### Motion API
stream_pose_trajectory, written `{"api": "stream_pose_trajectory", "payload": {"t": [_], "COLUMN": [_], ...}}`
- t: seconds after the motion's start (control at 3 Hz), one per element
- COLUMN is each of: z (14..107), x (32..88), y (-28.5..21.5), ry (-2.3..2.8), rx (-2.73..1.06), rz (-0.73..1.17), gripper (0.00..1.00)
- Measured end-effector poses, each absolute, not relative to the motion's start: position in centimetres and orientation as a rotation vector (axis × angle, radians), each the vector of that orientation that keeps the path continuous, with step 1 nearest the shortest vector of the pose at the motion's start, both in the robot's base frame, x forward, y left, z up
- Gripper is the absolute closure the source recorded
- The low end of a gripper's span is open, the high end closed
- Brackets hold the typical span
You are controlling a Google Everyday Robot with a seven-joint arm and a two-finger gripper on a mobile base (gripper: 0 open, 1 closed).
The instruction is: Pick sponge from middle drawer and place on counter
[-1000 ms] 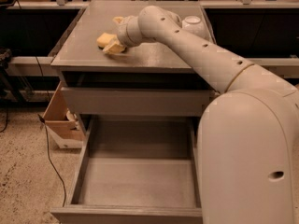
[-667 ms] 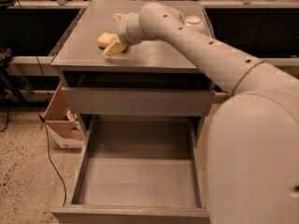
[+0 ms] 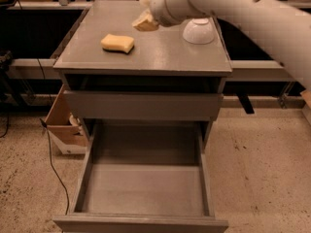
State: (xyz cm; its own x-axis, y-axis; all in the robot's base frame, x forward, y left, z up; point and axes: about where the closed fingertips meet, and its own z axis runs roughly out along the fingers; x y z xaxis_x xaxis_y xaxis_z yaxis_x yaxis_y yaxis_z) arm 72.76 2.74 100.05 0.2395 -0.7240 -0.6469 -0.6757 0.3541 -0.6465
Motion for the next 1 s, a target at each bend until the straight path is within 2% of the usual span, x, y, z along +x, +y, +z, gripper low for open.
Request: {"api": "stream_pose_trajectory", "payload": {"t": [0.33, 0.67, 1.0], "z": [102.0, 98.9, 93.3], "x": [68.6, 61.6, 58.6], "y": [1.3, 2.6, -0.9], "ry": [1.462, 1.457, 1.511], "rx": [-1.397, -1.486, -1.546], "rz": [-0.103, -0.084, -0.134], "gripper": [0.27, 0.07, 0.33]}}
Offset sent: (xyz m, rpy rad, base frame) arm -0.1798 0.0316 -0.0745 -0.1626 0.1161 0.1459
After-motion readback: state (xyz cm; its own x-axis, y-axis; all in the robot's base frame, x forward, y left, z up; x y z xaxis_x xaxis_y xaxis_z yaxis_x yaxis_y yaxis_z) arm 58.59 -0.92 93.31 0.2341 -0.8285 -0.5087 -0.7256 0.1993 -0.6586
